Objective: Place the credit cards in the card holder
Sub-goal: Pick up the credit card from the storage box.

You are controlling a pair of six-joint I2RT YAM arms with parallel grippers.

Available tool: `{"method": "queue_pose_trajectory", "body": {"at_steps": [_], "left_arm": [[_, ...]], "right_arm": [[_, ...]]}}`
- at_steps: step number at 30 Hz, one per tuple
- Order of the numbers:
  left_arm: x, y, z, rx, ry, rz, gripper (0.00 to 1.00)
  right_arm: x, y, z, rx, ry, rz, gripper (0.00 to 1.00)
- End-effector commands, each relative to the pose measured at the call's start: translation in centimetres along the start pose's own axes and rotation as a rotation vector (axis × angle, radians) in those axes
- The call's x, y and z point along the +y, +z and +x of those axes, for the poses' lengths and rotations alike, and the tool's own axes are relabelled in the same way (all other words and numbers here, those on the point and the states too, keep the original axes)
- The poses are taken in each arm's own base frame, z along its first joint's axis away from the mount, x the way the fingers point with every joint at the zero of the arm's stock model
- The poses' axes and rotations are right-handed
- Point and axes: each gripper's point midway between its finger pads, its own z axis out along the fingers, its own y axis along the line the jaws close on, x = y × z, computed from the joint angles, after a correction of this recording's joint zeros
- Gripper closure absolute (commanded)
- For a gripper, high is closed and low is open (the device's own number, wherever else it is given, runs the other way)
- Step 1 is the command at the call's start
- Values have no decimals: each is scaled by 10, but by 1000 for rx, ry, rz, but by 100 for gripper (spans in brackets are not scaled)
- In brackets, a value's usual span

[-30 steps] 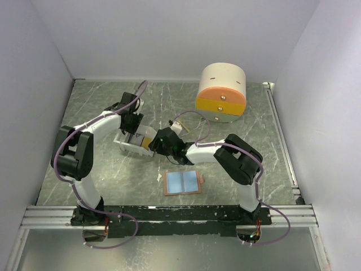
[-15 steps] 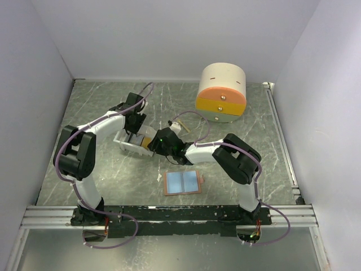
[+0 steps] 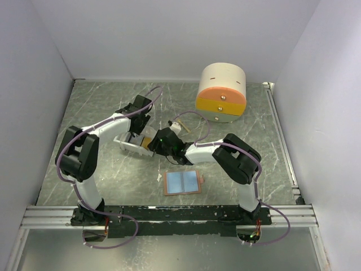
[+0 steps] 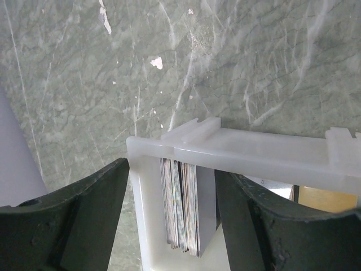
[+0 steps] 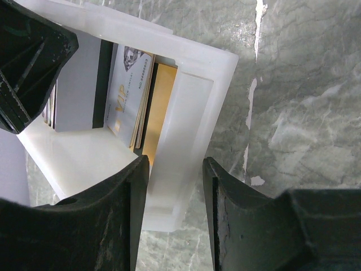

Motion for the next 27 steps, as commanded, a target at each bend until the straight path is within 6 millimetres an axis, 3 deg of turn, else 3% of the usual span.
{"method": "queue_pose_trajectory", "body": {"at_steps": [1,12,22,27], "left_arm": [[12,-12,-16,-71,-25,-61,27],[-7,-16,-11,-83,35,-15,37],[-13,-2,7,-32,60,-38,40],[-5,2,11,-15,70,-87,44]], "right_arm": [[-12,3,6,11,-2,32,58],[-11,3,7,14,4,26,58],[-10,2,7,16,8,20,59],[-11,0,7,16,10,21,59]]}}
